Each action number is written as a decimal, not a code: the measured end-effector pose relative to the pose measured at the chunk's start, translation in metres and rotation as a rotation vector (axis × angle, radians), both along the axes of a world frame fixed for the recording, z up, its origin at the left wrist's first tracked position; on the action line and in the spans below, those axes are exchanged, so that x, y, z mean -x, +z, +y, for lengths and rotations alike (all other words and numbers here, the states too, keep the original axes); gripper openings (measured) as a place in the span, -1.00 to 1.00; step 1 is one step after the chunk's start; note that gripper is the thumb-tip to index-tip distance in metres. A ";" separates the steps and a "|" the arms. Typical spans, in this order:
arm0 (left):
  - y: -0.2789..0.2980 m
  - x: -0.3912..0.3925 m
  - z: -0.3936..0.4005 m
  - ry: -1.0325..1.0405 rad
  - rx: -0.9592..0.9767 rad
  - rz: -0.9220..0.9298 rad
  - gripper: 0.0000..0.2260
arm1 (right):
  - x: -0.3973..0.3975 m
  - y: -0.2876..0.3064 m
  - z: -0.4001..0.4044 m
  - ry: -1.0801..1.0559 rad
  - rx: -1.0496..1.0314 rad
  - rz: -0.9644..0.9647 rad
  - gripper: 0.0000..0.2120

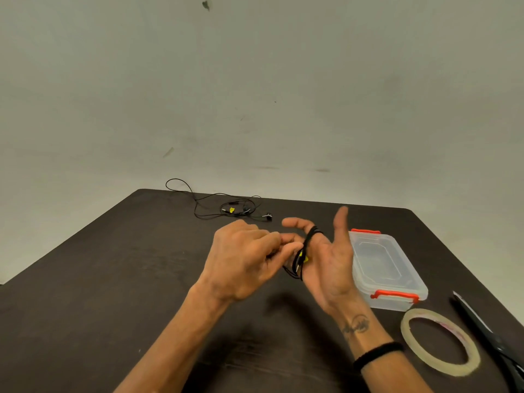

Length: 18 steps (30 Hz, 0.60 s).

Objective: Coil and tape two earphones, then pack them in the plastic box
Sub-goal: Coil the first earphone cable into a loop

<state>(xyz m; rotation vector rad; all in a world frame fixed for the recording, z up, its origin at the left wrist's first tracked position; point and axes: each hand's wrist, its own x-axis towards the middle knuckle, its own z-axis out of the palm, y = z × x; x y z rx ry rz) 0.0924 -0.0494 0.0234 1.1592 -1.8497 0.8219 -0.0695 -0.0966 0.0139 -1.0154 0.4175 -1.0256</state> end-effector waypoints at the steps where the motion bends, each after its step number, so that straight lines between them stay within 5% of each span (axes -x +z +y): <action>1: 0.001 0.002 0.000 -0.007 0.044 0.010 -0.59 | -0.003 -0.002 0.002 0.034 -0.001 0.026 -0.05; 9: 0.004 0.001 0.003 -0.027 0.002 0.099 -0.51 | -0.023 -0.016 0.017 0.321 0.077 0.298 0.03; 18: -0.003 -0.006 -0.005 -0.282 -0.532 0.752 -0.43 | -0.028 -0.011 0.035 0.858 -0.251 0.233 -0.17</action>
